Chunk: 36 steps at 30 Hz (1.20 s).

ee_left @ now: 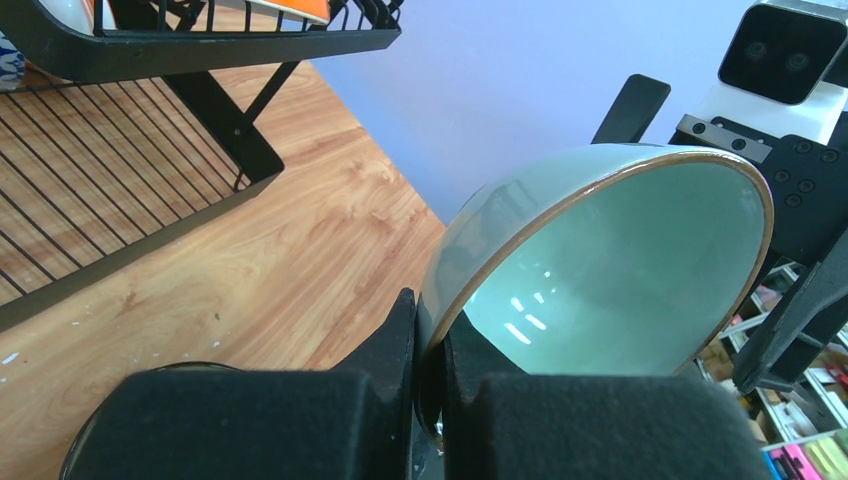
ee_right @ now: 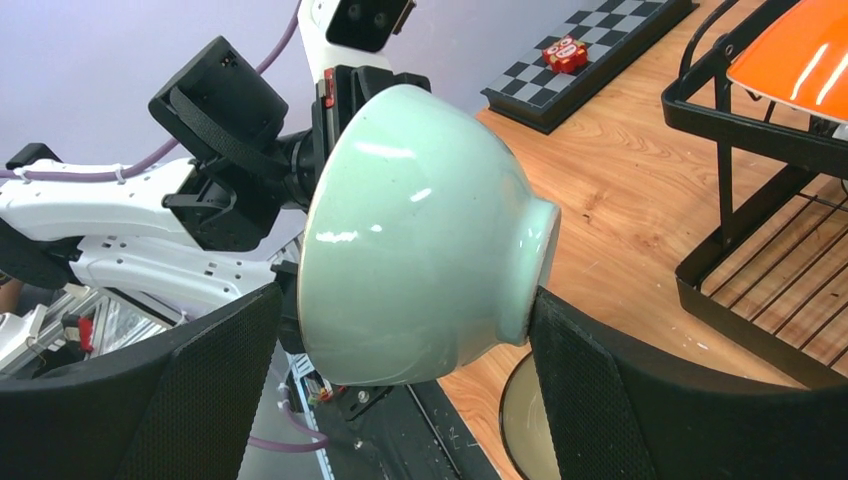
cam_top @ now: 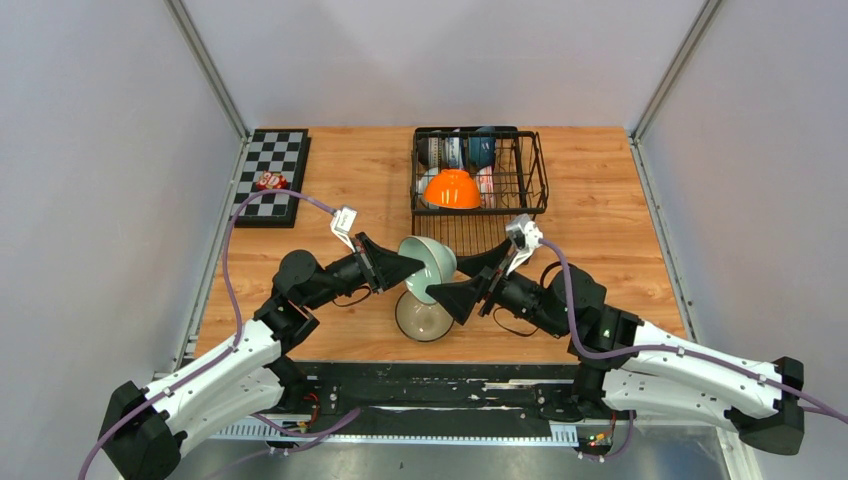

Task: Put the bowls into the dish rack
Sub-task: Turn the bowl upside down on the dish rack.

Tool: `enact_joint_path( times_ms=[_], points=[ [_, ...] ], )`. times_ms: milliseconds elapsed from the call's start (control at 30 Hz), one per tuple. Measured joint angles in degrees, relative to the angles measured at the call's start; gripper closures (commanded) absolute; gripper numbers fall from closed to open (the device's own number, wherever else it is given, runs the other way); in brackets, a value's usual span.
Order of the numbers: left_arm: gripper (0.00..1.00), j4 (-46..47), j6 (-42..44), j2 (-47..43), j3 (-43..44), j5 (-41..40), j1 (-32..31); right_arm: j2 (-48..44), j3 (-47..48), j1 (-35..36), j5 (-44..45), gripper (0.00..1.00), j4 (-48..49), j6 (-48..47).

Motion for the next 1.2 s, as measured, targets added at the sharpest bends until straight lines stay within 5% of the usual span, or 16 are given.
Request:
enact_joint_path(
  times_ms=[1200],
  points=[
    [1.00,-2.2,2.8,-0.7,0.9,-0.4,0.0,0.5,-0.1,0.0,1.0,0.14,1.0,0.2]
  ],
)
